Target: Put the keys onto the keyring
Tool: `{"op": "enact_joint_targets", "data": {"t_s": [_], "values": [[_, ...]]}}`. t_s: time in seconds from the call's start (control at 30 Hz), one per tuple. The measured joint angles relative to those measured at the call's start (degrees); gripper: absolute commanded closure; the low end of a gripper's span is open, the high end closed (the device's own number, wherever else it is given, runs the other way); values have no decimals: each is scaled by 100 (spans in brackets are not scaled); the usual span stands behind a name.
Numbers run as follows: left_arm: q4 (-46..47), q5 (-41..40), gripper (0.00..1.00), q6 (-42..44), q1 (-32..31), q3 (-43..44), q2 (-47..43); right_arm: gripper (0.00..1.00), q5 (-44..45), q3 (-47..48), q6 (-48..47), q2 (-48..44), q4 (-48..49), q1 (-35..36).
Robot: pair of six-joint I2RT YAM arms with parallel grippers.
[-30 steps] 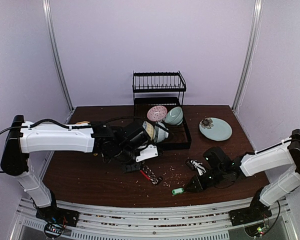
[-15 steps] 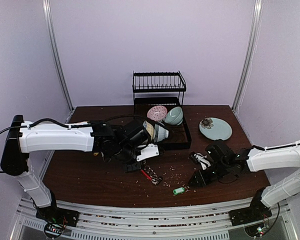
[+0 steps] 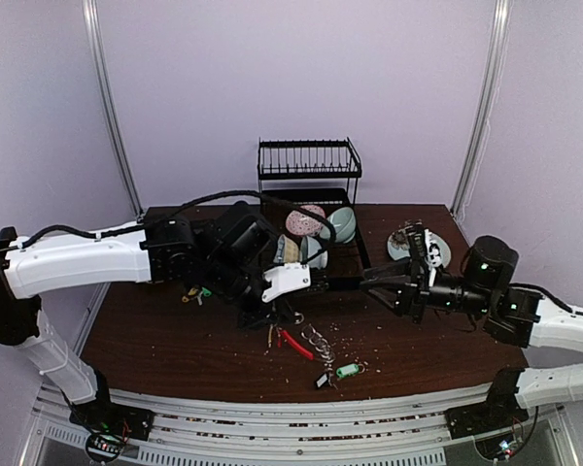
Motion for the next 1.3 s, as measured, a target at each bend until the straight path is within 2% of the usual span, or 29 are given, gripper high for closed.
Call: {"op": "enact_joint_targets", "data": {"t_s": [0.23,0.4,0.6,0.67,0.77,0.97,1.07,1.17,1.2,1.23,1.3], "values": [[98,573,100,-4,-2,26,-70,61,-820,634,-765,1502,267,614],[164,785,100,13,-2,26,-216,69,-892,940,-1084,1867,286,756],[221,892,100,39,-2,26,-232,67,-929,1056,-1252,2212,260,761],[223,903,100,44,-2,26,-238,72,-979,1073,-1292,2291,229,767],[229,905,100,52,-2,26,-251,88,-1056,1104,-1366,2363,177,793],[243,968,100,57,-2,26,-278,92,-1047,1110,-1443,2363,153,850],[245,984,100,59,0,26,-278,100,-981,1128,-1512,2363,120,887],[238,1034,100,57,0,11,-289,100,-955,1150,-1580,2350,52,922],[260,1060,97,57,0,0,-299,100,-957,1150,-1589,2339,52,925],[304,1093,85,57,0,-26,-323,100,-964,1147,-1591,2308,46,929],[520,1147,69,79,-2,-138,-435,100,-973,1097,-1574,2188,105,931]]}}
